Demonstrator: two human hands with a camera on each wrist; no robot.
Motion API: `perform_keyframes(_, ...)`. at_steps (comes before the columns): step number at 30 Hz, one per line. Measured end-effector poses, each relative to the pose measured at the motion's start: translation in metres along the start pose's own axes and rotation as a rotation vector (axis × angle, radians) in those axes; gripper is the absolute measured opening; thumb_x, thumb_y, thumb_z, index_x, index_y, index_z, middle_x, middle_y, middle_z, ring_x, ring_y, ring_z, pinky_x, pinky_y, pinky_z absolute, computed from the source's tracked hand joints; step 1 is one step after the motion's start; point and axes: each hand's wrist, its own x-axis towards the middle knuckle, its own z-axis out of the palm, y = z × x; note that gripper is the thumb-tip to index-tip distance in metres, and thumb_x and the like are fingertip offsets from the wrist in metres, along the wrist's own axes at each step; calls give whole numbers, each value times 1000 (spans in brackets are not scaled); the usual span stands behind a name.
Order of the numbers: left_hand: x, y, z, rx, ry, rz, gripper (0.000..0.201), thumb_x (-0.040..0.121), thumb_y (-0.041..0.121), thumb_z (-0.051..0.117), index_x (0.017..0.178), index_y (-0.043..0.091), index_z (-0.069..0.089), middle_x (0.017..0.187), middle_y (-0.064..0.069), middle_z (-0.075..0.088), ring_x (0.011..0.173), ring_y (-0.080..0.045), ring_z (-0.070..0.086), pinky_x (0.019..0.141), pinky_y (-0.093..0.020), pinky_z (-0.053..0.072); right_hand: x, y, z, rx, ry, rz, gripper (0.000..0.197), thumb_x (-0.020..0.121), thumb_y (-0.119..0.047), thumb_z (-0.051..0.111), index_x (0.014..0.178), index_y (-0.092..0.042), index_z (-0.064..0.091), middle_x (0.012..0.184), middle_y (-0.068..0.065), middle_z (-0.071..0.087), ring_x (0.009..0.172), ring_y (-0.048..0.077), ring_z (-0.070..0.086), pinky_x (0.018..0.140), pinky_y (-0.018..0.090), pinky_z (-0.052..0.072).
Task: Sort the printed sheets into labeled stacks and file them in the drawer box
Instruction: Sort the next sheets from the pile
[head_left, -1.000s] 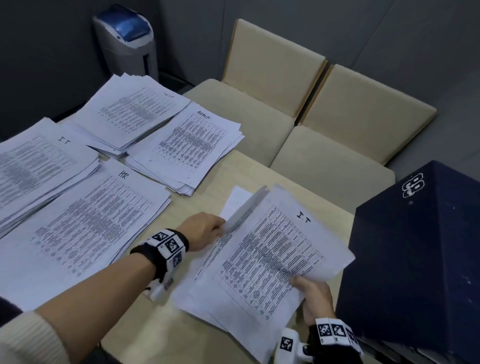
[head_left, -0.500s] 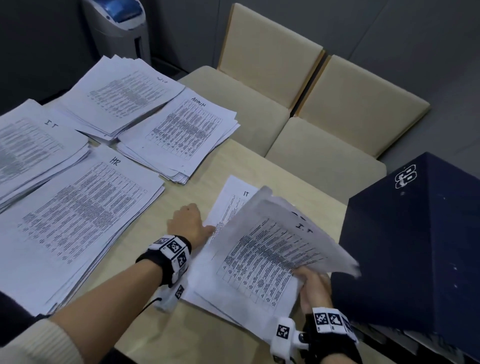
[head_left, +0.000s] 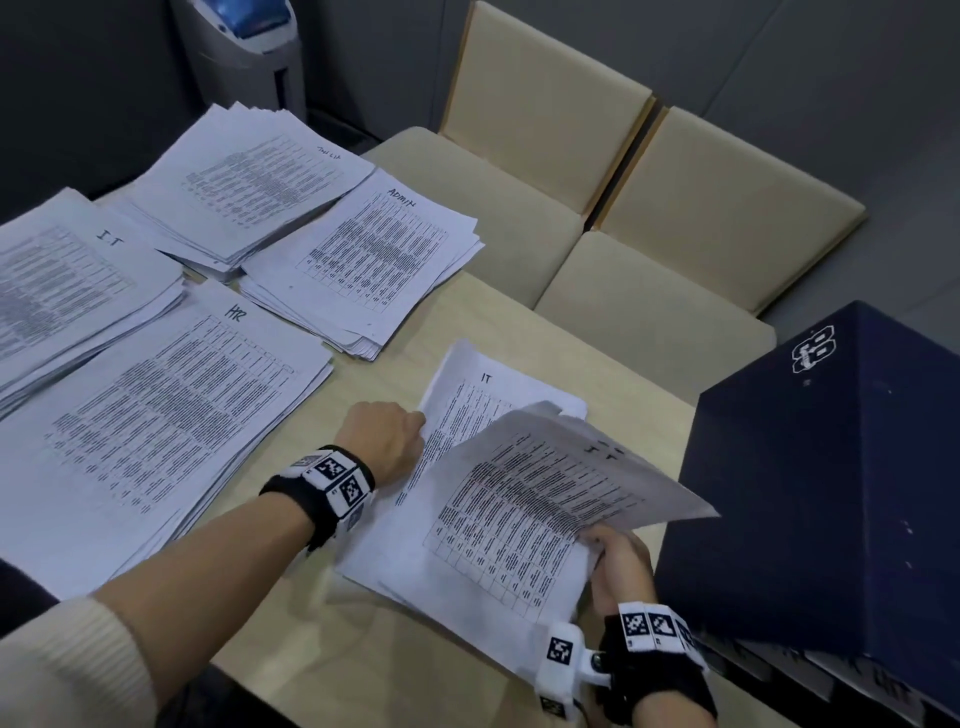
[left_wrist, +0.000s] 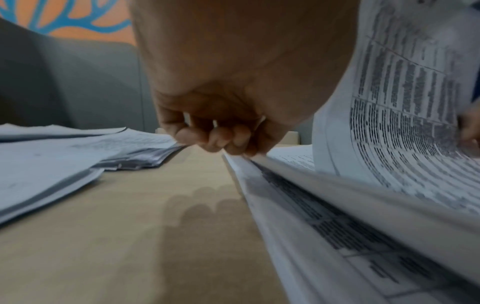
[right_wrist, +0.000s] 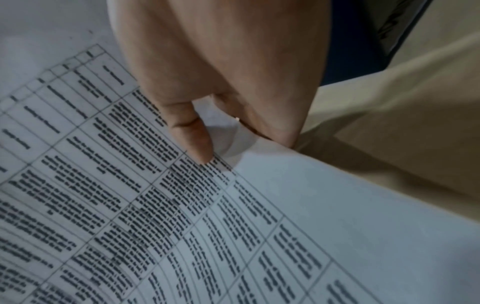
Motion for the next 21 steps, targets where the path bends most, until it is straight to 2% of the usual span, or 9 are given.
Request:
perform_keyframes(3, 1, 3, -1, -44, 87, -23, 29, 101, 27, 33, 81, 14, 49, 64, -1, 53, 57, -25, 54, 55, -33, 47, 0, -1, 2, 39, -37, -5, 12, 75, 10, 56, 80, -1, 57, 73, 15, 61, 71, 29, 60, 67, 38, 47)
perform_keyframes(5, 2, 5, 0, -228, 132, -109, 17, 100, 19, 40, 90, 11, 51, 67, -6, 56, 60, -29, 55, 56, -37, 49, 2, -1, 1, 30, -42, 16, 14, 68, 5, 60, 80, -2, 56, 70, 13, 59, 69, 28, 58, 66, 40, 47)
perform_keyframes(8, 5, 6, -2, -724, 159, -222, 3, 92, 9, 58, 92, 11, 60, 72, -1, 61, 67, -21, 56, 63, -31, 45, 8, 1, -1, 53, -78, 50, 21, 53, -2, 64, 72, -5, 56, 71, 11, 56, 72, 28, 55, 69, 42, 45)
perform_keyframes(11, 2, 9, -9, -1435, 90, -306, 21, 82, -7, 72, 90, 10, 61, 66, -2, 49, 62, -16, 45, 68, -26, 46, 11, 1, -2, 91, -124, 57, 28, 51, -2, 64, 78, -6, 57, 83, 13, 56, 82, 31, 55, 79, 47, 45)
perform_keyframes(13, -1, 9, -13, -1677, 42, -318, 30, 75, -13, 75, 93, 7, 61, 67, -3, 41, 63, -15, 41, 66, -23, 48, 11, 1, -2, 105, -141, 56, 35, 52, -1, 65, 87, -3, 59, 89, 14, 59, 87, 33, 57, 85, 49, 47)
perform_keyframes(15, -4, 9, -19, -1729, -28, -280, 32, 73, -10, 77, 100, 2, 65, 71, -6, 57, 64, -16, 54, 65, -22, 51, 9, -1, -1, 99, -142, 58, 34, 58, 1, 65, 92, 1, 61, 91, 18, 62, 86, 35, 60, 83, 48, 50)
perform_keyframes(17, -7, 10, -25, -1758, -94, -248, 31, 76, -4, 76, 106, -6, 67, 94, -16, 73, 80, -21, 68, 75, -28, 57, 8, -3, 2, 73, -124, 51, 28, 71, 5, 62, 99, 6, 61, 96, 23, 65, 85, 36, 63, 78, 45, 52)
perform_keyframes(18, -7, 9, -24, -1756, -108, -249, 32, 78, 1, 77, 107, -7, 67, 101, -18, 73, 84, -23, 69, 79, -31, 57, 9, -3, 4, 61, -109, 45, 26, 76, 8, 60, 102, 7, 61, 96, 25, 66, 83, 36, 65, 74, 43, 52)
perform_keyframes(21, -5, 2, -13, -1651, -92, -269, 50, 73, 31, 87, 102, -4, 66, 100, -17, 71, 87, -25, 65, 84, -41, 52, 11, -2, 5, 51, -52, 9, 28, 80, 6, 62, 108, 7, 59, 86, 22, 69, 73, 34, 67, 63, 38, 53)
